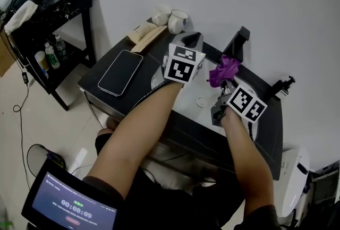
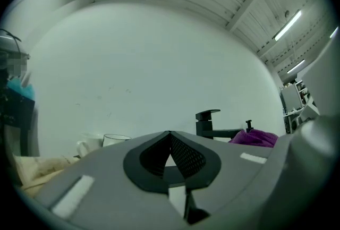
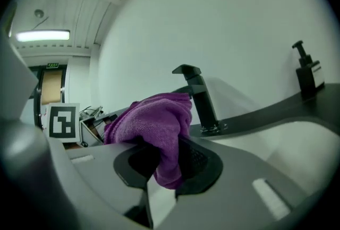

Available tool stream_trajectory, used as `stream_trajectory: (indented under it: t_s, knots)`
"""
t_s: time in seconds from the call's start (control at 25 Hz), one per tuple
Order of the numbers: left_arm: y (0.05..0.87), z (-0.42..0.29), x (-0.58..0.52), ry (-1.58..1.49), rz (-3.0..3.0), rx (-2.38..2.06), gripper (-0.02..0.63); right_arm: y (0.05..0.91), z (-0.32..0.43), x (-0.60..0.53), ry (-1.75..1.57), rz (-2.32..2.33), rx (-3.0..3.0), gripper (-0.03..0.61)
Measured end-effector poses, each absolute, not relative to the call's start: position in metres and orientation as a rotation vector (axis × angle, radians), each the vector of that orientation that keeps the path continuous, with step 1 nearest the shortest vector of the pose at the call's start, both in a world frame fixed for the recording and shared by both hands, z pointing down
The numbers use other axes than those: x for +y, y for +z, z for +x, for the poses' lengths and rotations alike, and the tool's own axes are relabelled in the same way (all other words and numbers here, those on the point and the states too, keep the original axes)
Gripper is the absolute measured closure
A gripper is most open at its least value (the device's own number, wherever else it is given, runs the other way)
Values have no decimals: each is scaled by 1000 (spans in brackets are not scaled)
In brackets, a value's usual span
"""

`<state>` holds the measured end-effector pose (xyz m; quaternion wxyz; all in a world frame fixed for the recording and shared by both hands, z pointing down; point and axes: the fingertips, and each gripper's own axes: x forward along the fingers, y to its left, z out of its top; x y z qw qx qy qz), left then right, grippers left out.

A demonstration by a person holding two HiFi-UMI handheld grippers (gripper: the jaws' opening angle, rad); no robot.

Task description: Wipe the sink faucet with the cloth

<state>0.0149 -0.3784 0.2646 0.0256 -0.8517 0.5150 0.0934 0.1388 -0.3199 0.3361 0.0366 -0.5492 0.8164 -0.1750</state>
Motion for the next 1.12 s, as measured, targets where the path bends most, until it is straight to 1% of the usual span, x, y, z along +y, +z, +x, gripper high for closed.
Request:
stream_trajectory:
  t_s: [0.2, 0.36, 0.84, 0.96, 1.12]
  knots:
    - [248, 5, -372, 329, -2557, 1595, 595, 338, 109, -337, -689, -1629, 2386, 503]
    - [239, 4, -367, 349, -2523, 1577, 596, 333, 98, -354, -733, -1614, 2245, 503]
    - [225, -8, -360, 422, -2425, 1611, 595, 265, 90, -390, -582, -1561, 2013, 503]
    - [224, -22, -361, 487, -2412, 1655, 595, 252, 93, -395, -542, -1542, 1949, 503]
    - [222, -44, -362, 593, -2389, 1733, 595, 252, 97, -408, -569, -1513, 1856, 503]
